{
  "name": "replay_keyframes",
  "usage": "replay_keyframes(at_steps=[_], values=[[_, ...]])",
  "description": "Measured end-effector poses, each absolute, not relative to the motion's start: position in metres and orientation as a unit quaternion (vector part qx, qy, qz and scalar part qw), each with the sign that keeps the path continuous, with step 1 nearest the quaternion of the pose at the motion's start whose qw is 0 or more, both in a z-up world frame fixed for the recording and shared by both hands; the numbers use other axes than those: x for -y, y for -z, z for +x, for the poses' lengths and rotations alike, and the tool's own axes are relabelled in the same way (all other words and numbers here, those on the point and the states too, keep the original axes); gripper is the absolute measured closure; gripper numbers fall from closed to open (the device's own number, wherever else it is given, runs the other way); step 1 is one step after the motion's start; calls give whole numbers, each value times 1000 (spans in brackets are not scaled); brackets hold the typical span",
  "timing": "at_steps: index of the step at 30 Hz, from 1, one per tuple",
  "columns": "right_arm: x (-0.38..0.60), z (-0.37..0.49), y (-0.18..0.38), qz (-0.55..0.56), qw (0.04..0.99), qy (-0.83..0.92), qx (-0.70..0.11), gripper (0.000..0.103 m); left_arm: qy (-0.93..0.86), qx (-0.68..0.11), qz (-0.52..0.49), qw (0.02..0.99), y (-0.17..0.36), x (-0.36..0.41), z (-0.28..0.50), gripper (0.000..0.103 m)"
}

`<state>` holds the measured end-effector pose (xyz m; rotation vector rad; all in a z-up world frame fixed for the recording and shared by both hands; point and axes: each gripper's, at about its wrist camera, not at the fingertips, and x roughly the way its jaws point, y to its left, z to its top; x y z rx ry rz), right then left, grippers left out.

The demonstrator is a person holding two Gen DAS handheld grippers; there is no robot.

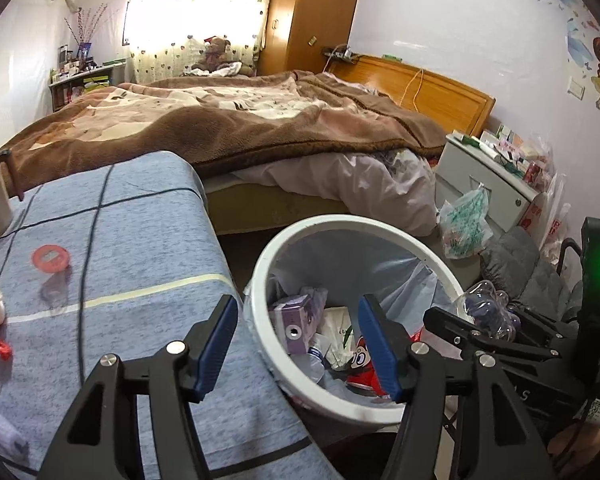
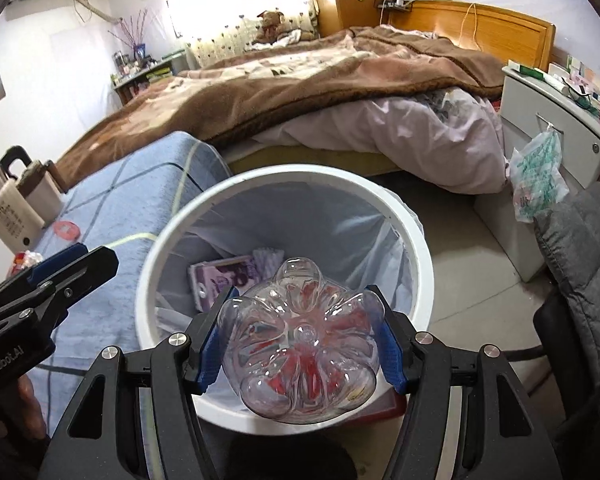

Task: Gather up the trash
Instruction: 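Carry carton and bottle over the white bin and open both tools to drop them, then move both tools back over the table toward the milk carton and red-lidded cup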

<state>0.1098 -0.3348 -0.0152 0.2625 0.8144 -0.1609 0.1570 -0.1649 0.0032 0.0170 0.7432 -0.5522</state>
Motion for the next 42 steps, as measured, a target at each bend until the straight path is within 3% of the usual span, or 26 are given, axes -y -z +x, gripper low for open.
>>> replay_keyframes(at_steps=[18, 42], values=[[274, 98, -10, 122, 926, 25, -355, 40, 213, -332, -17, 919, -19, 87, 131, 37], [110, 122, 17, 38, 913, -140, -381, 40, 52, -325, -40, 943, -2, -67, 105, 36]])
